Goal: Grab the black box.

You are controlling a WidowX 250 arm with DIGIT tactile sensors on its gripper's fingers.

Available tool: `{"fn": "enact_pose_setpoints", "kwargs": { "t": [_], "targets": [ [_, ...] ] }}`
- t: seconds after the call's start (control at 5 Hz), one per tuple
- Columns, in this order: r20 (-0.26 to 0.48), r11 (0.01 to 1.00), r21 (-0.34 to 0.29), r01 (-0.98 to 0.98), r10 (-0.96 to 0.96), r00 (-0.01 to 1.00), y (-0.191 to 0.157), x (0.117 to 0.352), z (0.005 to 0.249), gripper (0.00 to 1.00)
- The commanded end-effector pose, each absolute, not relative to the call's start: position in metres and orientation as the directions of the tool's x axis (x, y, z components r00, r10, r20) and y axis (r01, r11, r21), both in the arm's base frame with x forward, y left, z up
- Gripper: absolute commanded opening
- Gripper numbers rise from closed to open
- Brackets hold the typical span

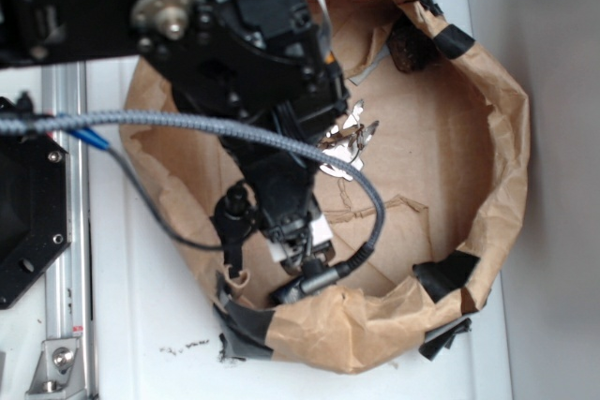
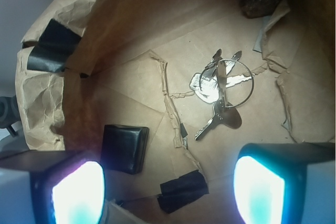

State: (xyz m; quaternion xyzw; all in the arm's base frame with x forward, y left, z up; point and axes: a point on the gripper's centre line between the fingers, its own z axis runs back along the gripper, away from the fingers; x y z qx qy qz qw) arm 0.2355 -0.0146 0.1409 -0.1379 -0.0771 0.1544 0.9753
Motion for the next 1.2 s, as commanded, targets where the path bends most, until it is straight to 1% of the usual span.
{"fn": "enact_pose_setpoints", "kwargs": {
  "t": [0.0, 0.2, 0.4, 0.6, 0.8, 1.0],
  "targets": [
    [0.153, 0.91, -0.307, -0.278, 0.336, 0.929, -0.011, 0.242, 0.154, 1.0],
    [0.136, 0.914, -0.27, -0.304, 0.348, 0.928, -0.006, 0.245, 0.133, 1.0],
    [0.089, 0.927, -0.264, -0.267, 0.299, 0.95, -0.021, 0.246, 0.113, 1.0],
    [0.059, 0.93, -0.269, -0.25, 0.275, 0.96, -0.032, 0.244, 0.103, 1.0],
    [0.026, 0.917, -0.323, -0.234, 0.256, 0.966, -0.044, 0.241, 0.103, 1.0],
    [-0.011, 0.916, -0.316, -0.246, 0.256, 0.967, -0.072, 0.248, 0.077, 1.0]
  ]
}}
